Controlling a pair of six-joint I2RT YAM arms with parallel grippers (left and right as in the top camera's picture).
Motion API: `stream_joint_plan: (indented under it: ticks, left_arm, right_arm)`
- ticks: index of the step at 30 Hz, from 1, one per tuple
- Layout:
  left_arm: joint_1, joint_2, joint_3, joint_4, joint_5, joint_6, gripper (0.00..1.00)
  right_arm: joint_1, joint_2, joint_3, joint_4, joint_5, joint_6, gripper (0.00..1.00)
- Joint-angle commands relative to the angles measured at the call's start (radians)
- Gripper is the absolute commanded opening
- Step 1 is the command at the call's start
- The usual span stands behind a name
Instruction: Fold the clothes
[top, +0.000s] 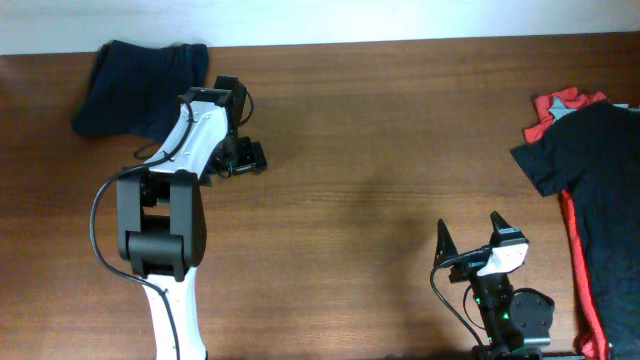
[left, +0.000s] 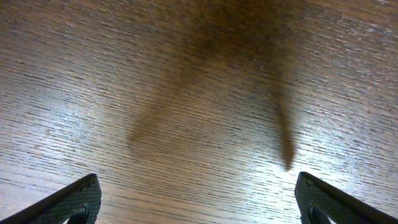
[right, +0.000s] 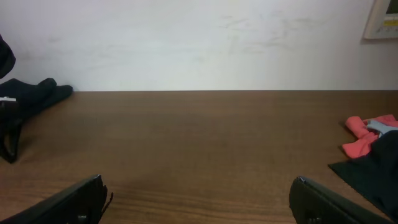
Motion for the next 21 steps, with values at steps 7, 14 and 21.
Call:
stream_joint_plan:
  ticks: [7,14,21]
  left_arm:
    - [0.001,0.007,-0.005,-0.001,-0.007,-0.006,0.99]
    - [-0.038,-0.151,-0.006,-0.001,-0.007,-0.006,0.99]
    - [-0.106,-0.547,-0.006,-0.002,-0.007,-0.006,0.99]
  right_arm:
    - [-0.008,-0.008,-0.005,-0.006,0.005,0.005,0.98]
    - [-0.008,-0.008,-0.005,-0.006,0.005,0.005,0.98]
    - [-0.008,-0.008,-0.005,-0.006,0.005,0.005,0.99]
